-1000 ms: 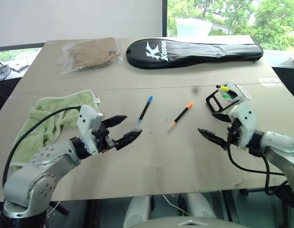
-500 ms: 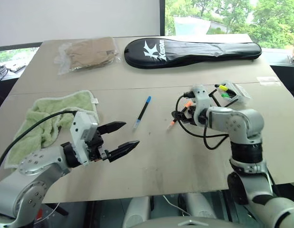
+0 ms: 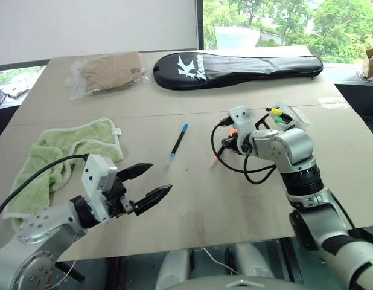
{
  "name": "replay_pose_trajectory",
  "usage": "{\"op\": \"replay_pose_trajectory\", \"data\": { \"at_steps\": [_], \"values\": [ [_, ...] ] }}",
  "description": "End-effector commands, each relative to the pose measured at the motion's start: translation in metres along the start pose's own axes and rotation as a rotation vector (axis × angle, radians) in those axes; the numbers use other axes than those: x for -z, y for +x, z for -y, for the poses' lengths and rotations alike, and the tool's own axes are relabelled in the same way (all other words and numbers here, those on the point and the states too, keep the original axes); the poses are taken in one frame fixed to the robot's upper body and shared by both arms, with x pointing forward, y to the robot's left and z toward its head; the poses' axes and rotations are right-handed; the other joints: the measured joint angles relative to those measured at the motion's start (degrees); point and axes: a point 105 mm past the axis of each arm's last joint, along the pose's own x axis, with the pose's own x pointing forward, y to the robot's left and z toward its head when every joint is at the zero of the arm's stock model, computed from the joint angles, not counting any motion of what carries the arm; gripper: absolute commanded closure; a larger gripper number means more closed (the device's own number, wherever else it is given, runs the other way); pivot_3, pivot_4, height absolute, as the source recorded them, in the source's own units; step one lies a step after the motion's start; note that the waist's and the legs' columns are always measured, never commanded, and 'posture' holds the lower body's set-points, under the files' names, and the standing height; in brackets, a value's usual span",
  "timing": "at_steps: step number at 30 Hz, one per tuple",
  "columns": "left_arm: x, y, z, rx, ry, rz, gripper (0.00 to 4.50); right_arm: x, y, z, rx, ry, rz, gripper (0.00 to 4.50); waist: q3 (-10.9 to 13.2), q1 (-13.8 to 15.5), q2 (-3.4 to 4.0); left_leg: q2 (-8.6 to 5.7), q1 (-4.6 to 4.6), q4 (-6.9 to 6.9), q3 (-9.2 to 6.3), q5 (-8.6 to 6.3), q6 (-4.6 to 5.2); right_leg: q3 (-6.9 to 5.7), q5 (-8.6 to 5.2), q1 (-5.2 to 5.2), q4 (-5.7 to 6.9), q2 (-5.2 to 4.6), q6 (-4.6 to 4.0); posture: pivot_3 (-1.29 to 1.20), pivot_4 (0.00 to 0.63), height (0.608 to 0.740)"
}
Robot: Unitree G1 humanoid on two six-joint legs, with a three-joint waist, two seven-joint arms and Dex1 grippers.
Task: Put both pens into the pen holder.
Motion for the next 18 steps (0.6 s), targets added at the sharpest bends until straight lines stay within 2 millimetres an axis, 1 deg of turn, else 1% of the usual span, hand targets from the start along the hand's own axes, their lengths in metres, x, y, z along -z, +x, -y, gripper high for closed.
{"op": "replay_pose_trajectory", "data": {
  "at_steps": [1,4,6,8,11,14,15,16,17,18],
  "values": [
    [-0.010,-0.001,0.005,-0.001,0.053,0.032,0.00,0.012,0.003,-0.008,-0.066,-0.162,-0.027,4.46,0.0,-0.1,0.00,0.00,-0.01,-0.01,0.00,0.00,0.00,0.01,0.00,-0.01,-0.03,0.00,0.00,0.00,0.150,0.740],
    [-0.009,-0.002,0.004,-0.006,0.055,0.030,0.00,0.015,-0.004,-0.008,-0.131,-0.340,-0.010,4.46,0.0,0.1,0.02,0.00,-0.09,-0.02,0.00,0.00,0.00,0.00,0.00,-0.04,-0.06,-0.02,0.00,0.00,0.150,0.740],
    [-0.009,-0.003,0.002,-0.015,0.055,0.035,0.00,0.015,-0.008,-0.003,-0.154,-0.361,-0.019,4.46,0.0,0.3,0.03,0.00,-0.16,-0.02,-0.03,0.00,0.00,-0.03,0.00,-0.07,-0.11,-0.03,0.00,0.00,0.150,0.740],
    [-0.009,-0.003,0.000,-0.018,0.057,0.036,0.00,0.013,-0.007,0.003,-0.152,-0.244,-0.042,4.46,0.0,0.4,0.02,0.00,-0.28,-0.02,-0.06,0.00,-0.01,-0.06,0.00,-0.16,-0.13,-0.03,0.00,0.00,0.150,0.740],
    [-0.008,-0.002,0.000,-0.019,0.062,0.033,0.00,0.003,-0.003,0.009,-0.141,-0.070,-0.038,4.46,0.0,0.0,0.03,0.02,-0.34,-0.03,-0.05,0.01,-0.01,-0.03,0.00,-0.21,-0.13,-0.03,0.00,0.00,0.150,0.740],
    [-0.007,-0.002,0.000,-0.023,0.064,0.031,0.00,-0.004,-0.002,0.007,-0.147,0.101,-0.036,3.56,0.0,0.1,0.05,0.02,-0.42,-0.04,-0.07,0.07,-0.12,-0.05,0.00,-0.28,-0.12,-0.03,0.00,0.00,0.150,0.740],
    [-0.007,-0.002,0.000,-0.023,0.064,0.030,0.00,-0.004,-0.003,0.007,-0.137,0.141,-0.048,3.13,0.0,0.2,0.06,0.01,-0.47,-0.04,-0.07,0.11,-0.19,-0.06,0.00,-0.33,-0.12,-0.03,0.00,0.00,0.150,0.740],
    [-0.006,-0.003,0.000,-0.025,0.064,0.027,0.00,-0.004,-0.003,0.007,-0.116,0.196,-0.073,2.30,0.0,0.2,0.06,0.01,-0.52,-0.04,-0.07,0.12,-0.21,-0.06,0.00,-0.37,-0.14,-0.04,0.00,0.00,0.150,0.740],
    [-0.005,-0.003,-0.001,-0.030,0.068,0.024,0.00,-0.004,-0.003,0.006,-0.091,0.238,-0.089,2.14,0.0,0.2,0.07,0.01,-0.53,-0.04,-0.07,0.12,-0.21,-0.06,0.00,-0.38,-0.15,-0.04,0.00,0.00,0.150,0.740],
    [-0.005,-0.003,-0.001,-0.033,0.070,0.022,0.00,-0.006,-0.004,0.003,-0.074,0.251,-0.097,1.86,0.1,0.3,0.08,0.00,-0.54,-0.05,-0.07,0.12,-0.21,-0.07,0.00,-0.39,-0.15,-0.05,0.00,0.00,0.150,0.740]
  ]
}}
